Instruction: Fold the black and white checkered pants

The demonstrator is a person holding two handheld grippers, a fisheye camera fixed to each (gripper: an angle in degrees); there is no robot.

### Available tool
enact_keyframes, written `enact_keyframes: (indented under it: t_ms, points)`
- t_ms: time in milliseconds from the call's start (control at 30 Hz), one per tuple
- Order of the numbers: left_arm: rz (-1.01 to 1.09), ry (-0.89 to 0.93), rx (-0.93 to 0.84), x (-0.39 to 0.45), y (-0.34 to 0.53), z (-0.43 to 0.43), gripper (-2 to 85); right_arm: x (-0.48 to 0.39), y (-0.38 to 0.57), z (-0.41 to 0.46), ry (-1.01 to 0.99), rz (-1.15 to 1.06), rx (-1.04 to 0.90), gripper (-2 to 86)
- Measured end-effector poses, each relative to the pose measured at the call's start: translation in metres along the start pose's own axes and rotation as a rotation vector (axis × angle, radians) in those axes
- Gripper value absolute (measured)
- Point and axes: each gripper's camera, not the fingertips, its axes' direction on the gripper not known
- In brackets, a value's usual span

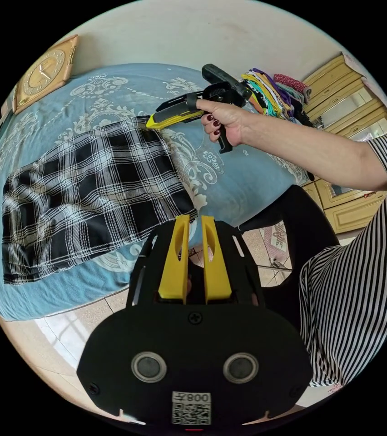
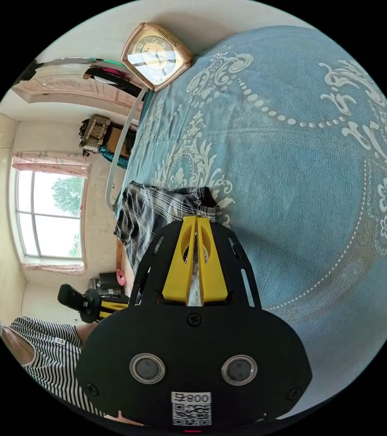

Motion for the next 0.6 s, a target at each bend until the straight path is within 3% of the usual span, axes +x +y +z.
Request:
enact_keyframes:
  t_ms: [233,367,600]
  points:
    - [0.097,-0.16,-0.109,0.015,-0.011,0.014,3.6,0.005,0.064,-0.045,-0.09,-0.013,-0.049,2.7]
    - [0.075,-0.155,-0.073,0.011,-0.005,0.007,2.1,0.013,0.108,-0.044,-0.233,0.097,-0.153,6.8]
    - [0.07,-0.147,0.013,0.0,0.01,-0.014,1.5,0.014,0.13,-0.045,-0.405,0.216,-0.172,8.3]
